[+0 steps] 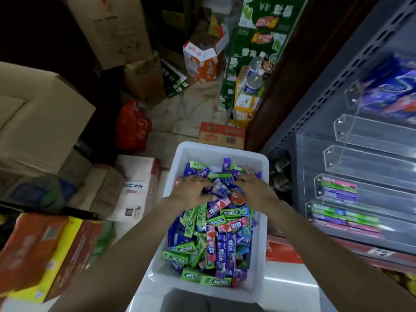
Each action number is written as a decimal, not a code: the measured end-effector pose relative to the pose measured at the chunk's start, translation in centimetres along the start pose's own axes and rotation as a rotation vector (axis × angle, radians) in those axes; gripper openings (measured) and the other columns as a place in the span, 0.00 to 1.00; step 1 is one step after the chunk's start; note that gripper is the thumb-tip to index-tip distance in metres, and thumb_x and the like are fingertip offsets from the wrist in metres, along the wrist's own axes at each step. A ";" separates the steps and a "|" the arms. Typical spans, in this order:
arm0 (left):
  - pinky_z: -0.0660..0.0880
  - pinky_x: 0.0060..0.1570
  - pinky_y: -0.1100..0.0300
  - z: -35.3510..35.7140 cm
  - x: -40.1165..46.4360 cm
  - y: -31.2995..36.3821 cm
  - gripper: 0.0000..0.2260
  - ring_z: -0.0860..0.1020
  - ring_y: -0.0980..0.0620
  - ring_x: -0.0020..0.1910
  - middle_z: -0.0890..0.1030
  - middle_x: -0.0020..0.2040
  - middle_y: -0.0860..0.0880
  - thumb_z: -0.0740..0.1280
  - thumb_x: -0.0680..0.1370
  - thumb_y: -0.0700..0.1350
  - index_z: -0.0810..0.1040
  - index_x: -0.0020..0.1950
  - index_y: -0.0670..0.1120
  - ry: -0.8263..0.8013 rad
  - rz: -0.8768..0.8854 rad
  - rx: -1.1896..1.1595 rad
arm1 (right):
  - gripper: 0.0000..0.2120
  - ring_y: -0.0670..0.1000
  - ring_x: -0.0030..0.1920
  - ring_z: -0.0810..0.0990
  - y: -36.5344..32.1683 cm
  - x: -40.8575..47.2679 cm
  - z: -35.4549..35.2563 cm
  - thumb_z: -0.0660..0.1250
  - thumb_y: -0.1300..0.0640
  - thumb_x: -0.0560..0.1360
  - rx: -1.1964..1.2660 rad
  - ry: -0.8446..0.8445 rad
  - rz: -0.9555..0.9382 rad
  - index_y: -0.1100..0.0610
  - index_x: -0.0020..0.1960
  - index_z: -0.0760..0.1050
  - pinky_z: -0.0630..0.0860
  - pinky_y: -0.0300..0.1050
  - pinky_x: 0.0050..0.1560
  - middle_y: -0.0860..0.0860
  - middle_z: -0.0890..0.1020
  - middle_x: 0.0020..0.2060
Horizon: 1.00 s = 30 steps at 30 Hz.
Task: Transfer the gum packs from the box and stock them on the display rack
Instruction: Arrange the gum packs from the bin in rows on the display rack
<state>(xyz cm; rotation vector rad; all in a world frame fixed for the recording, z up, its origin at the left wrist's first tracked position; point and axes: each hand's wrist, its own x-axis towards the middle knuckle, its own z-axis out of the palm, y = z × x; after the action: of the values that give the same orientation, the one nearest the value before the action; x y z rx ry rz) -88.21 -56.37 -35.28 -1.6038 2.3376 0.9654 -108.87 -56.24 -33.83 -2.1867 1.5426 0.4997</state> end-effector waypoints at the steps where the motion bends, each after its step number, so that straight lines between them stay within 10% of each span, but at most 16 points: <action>1: 0.60 0.67 0.53 0.0 -0.1 0.0 0.23 0.66 0.48 0.69 0.70 0.70 0.51 0.62 0.77 0.59 0.67 0.71 0.55 0.002 0.019 0.050 | 0.24 0.53 0.72 0.61 0.3 0.0 -0.2 0.60 0.54 0.79 -0.026 -0.018 -0.021 0.54 0.73 0.61 0.62 0.47 0.69 0.51 0.63 0.72; 12: 0.58 0.67 0.53 0.6 0.0 0.3 0.23 0.63 0.48 0.70 0.68 0.71 0.52 0.64 0.77 0.56 0.68 0.71 0.54 0.039 -0.022 0.033 | 0.30 0.58 0.70 0.57 0.4 0.6 -0.9 0.71 0.42 0.69 -0.126 -0.068 -0.006 0.56 0.65 0.71 0.60 0.51 0.69 0.56 0.65 0.65; 16: 0.58 0.66 0.53 0.7 0.0 0.4 0.22 0.63 0.48 0.70 0.69 0.70 0.52 0.64 0.77 0.56 0.69 0.70 0.54 0.037 -0.043 0.005 | 0.23 0.56 0.70 0.63 0.8 -0.2 -0.9 0.73 0.49 0.70 0.065 0.049 0.018 0.56 0.59 0.70 0.65 0.47 0.63 0.56 0.69 0.66; 19: 0.60 0.64 0.51 0.9 0.4 0.7 0.18 0.67 0.48 0.66 0.74 0.64 0.51 0.62 0.77 0.58 0.73 0.66 0.54 0.091 -0.080 0.017 | 0.16 0.55 0.52 0.76 1.3 -0.8 -0.9 0.72 0.54 0.71 0.353 0.154 0.103 0.55 0.53 0.69 0.71 0.46 0.46 0.55 0.77 0.55; 30: 0.60 0.64 0.46 1.0 4.6 3.6 0.20 0.64 0.47 0.68 0.69 0.69 0.49 0.60 0.79 0.51 0.67 0.71 0.53 -0.011 -0.097 0.210 | 0.14 0.48 0.44 0.74 2.3 -1.7 -1.3 0.73 0.58 0.71 0.847 0.406 0.274 0.57 0.47 0.67 0.67 0.35 0.35 0.50 0.76 0.44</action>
<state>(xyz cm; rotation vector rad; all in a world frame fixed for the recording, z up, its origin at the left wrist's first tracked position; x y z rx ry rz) -93.51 -58.62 -36.72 -1.6063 2.2451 0.6813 -111.54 -56.26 -32.14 -1.4637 1.8108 -0.4947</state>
